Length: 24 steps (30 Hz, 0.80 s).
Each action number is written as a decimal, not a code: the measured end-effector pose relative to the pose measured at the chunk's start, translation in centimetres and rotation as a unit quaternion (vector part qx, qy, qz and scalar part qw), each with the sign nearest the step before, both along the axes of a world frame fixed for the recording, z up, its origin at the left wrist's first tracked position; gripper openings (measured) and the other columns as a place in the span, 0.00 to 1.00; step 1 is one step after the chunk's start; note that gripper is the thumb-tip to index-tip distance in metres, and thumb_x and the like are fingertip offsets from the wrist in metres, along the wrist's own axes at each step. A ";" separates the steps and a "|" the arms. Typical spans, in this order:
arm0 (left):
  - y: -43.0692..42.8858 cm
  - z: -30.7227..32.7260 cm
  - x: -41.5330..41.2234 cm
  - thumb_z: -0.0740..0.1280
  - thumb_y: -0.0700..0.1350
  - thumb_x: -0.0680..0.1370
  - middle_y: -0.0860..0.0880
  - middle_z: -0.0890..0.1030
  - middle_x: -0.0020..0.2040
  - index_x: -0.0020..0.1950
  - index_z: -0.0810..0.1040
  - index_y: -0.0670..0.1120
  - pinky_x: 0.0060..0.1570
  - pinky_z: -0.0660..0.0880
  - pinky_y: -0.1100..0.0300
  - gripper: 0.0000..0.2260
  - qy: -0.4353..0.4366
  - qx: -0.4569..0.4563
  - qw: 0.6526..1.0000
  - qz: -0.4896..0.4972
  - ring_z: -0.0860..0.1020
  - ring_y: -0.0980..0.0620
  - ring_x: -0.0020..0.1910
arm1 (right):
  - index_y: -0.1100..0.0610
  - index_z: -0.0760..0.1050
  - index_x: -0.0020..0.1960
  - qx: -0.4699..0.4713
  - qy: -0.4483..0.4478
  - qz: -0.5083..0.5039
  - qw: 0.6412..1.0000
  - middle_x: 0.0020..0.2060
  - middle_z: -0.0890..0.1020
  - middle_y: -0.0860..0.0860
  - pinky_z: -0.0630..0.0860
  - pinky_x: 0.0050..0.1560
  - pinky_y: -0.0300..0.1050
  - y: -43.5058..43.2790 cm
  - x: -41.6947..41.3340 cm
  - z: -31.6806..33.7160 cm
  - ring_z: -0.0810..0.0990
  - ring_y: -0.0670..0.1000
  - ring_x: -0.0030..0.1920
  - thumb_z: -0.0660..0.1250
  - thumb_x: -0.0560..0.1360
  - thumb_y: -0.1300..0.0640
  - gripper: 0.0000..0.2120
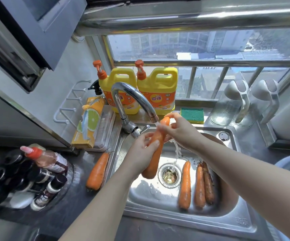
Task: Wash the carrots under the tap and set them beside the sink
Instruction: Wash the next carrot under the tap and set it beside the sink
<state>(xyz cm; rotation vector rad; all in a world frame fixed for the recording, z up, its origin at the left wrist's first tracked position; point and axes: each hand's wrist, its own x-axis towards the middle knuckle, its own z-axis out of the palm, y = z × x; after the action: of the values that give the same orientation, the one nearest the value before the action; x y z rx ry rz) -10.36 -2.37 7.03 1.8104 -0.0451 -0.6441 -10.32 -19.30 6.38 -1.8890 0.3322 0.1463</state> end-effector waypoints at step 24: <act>-0.1 -0.3 0.3 0.71 0.42 0.78 0.56 0.83 0.48 0.53 0.79 0.62 0.47 0.80 0.57 0.13 -0.031 -0.029 0.998 -0.043 0.82 0.55 0.45 | 0.55 0.48 0.82 -0.020 0.047 0.040 0.998 0.53 0.84 0.53 0.80 0.50 0.43 -0.2 0.2 0.2 0.84 0.50 0.49 0.76 0.72 0.48 0.50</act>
<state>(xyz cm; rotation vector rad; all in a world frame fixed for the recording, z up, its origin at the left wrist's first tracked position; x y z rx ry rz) -10.07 -2.46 6.74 1.7800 -0.1835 -0.6409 -10.09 -19.46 6.61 -1.9397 0.3241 0.2846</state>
